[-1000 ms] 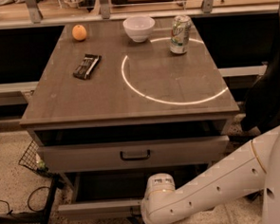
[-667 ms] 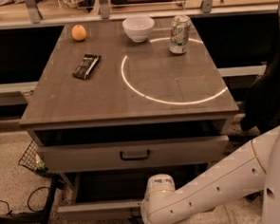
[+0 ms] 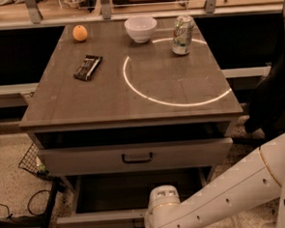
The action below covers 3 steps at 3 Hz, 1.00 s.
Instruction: Open middle drawer
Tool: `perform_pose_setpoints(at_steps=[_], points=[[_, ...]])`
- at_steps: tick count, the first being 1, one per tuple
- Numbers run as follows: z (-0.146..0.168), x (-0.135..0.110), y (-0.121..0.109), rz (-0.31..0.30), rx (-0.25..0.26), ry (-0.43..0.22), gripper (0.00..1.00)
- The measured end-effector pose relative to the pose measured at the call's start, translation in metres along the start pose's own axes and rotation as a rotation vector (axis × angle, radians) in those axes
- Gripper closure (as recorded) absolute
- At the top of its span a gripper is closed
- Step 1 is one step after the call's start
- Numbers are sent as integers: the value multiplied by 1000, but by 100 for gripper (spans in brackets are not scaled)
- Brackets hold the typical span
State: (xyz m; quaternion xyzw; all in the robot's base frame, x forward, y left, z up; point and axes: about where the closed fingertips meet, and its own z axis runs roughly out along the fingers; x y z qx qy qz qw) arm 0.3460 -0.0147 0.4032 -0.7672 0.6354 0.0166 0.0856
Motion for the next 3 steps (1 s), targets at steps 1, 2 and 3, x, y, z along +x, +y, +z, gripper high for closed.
perform_pose_setpoints(at_steps=[1, 2, 3], points=[[0, 0, 1, 0, 0, 0, 100], [-11, -4, 22, -8, 7, -5, 100], [-9, -4, 22, -8, 8, -5, 100]])
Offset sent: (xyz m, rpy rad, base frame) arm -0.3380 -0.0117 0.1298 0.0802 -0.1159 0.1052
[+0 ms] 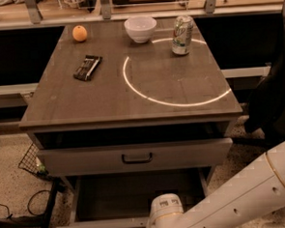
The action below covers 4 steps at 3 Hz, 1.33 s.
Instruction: Open middle drawer
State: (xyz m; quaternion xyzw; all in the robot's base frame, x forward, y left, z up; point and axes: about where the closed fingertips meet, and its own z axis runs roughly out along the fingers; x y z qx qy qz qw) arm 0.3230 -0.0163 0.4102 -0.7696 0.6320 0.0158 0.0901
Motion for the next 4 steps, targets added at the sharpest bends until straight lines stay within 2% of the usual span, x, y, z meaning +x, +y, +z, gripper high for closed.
perform_pose_setpoints(at_steps=[4], points=[[-9, 1, 6, -15, 13, -15, 100]])
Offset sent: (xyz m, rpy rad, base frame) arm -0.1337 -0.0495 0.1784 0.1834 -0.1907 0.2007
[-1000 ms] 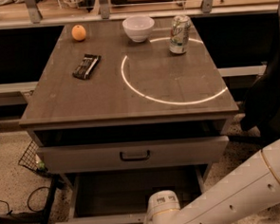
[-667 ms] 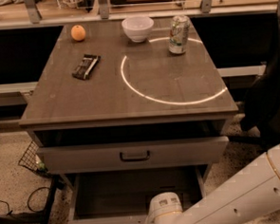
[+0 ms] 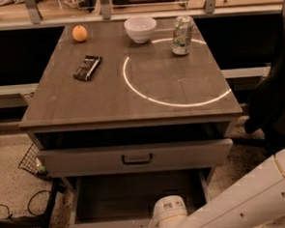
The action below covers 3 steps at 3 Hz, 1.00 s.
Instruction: Open middle drawer
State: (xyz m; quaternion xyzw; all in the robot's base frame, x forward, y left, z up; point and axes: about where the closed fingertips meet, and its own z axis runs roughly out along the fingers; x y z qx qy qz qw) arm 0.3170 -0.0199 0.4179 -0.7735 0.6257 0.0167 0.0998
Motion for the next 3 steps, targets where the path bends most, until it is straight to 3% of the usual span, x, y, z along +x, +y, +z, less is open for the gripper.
perform_pose_setpoints(at_steps=[3], points=[[-6, 3, -2, -7, 8, -11, 100]])
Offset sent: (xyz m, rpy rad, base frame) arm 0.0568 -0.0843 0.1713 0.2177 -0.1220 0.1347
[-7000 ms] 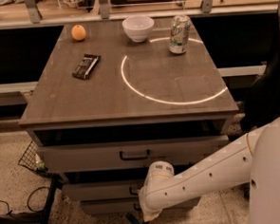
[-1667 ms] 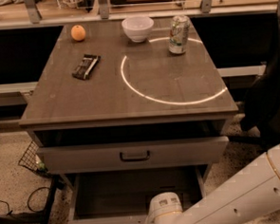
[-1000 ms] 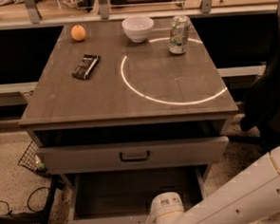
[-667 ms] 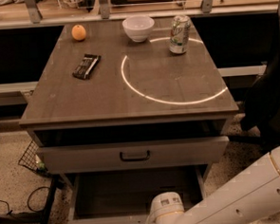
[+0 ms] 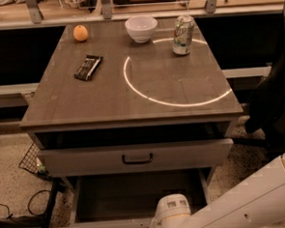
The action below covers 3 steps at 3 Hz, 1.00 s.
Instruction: Open middle drawer
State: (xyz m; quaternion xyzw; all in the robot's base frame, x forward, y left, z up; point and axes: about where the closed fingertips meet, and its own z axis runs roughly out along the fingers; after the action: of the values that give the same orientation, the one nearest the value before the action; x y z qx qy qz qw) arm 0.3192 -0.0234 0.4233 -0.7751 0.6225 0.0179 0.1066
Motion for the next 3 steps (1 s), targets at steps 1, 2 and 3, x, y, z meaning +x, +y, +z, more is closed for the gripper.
perform_pose_setpoints(at_steps=[1, 2, 3], points=[[-14, 6, -8, -10, 18, -19, 100], [-35, 15, -23, -25, 51, -50, 100], [-56, 24, -38, -34, 88, -74, 100]])
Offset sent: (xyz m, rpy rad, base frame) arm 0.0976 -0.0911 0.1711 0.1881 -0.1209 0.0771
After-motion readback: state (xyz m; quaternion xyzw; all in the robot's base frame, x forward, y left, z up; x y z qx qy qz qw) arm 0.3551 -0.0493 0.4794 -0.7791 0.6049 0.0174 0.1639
